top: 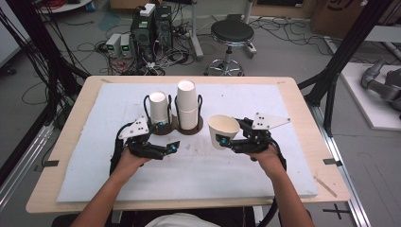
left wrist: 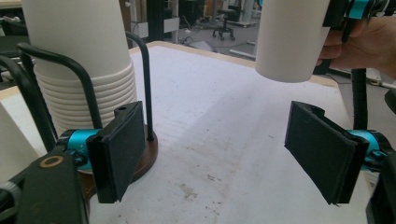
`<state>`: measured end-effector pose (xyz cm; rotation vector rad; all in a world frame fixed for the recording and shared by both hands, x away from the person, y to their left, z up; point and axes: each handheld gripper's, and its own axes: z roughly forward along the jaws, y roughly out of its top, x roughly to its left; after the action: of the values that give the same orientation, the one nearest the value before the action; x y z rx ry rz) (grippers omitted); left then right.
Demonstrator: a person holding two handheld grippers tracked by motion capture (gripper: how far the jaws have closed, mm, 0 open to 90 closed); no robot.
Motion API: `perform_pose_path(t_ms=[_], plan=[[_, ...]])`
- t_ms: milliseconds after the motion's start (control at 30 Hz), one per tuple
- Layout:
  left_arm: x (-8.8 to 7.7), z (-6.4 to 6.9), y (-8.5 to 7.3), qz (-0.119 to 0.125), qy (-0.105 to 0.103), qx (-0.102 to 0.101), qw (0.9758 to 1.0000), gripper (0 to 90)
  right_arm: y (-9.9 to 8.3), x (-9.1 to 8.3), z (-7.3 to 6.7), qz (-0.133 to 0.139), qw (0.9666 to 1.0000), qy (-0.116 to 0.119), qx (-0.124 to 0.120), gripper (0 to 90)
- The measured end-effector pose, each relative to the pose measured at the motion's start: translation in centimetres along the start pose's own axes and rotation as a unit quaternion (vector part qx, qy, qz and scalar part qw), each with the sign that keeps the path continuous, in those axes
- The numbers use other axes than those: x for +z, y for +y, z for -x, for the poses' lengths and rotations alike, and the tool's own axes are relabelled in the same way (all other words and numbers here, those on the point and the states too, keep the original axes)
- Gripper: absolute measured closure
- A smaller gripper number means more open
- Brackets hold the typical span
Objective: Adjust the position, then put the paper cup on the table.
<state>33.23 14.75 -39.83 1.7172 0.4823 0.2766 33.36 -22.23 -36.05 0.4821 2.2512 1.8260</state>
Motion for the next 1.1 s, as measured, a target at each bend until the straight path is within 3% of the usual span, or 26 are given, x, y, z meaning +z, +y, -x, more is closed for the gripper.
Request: perform_pose_path(t_ms=[367, 567, 667, 900, 967, 1100], plan=[[0.0, -0.3, -0.2, -0.002, 0.002, -0.006, 1.0, 20.5, -0.3, -0.6, 0.5, 0.002, 0.9999, -0.015, 0.005, 38.6], [-1.0, -1.1, -0.7, -0.008, 0.02, -0.009, 0.9997, 20.5, -0.6, -0.2, 0.7, -0.017, 0.9995, -0.026, -0.005, 38.5], [-1.9, -1.4, -0.9, 0.0, 0.033, -0.018, 0.9993, 20.5, -0.9, -0.3, 1.0, -0.025, 0.9986, -0.044, -0.011, 38.5], [-3.2, -1.8, -0.9, -0.001, 0.052, -0.018, 0.9985, 20.5, -2.0, -1.7, 2.6, -0.023, 0.9959, -0.087, 0.001, 38.6], [-3.4, -2.0, -1.0, -0.002, 0.055, -0.022, 0.9982, 20.5, -2.5, -2.5, 3.3, -0.023, 0.9934, -0.112, 0.008, 38.6], [-3.6, -2.4, -1.3, -0.004, 0.063, -0.024, 0.9978, 20.5, -3.0, -3.1, 4.0, -0.025, 0.9904, -0.136, 0.009, 38.6]])
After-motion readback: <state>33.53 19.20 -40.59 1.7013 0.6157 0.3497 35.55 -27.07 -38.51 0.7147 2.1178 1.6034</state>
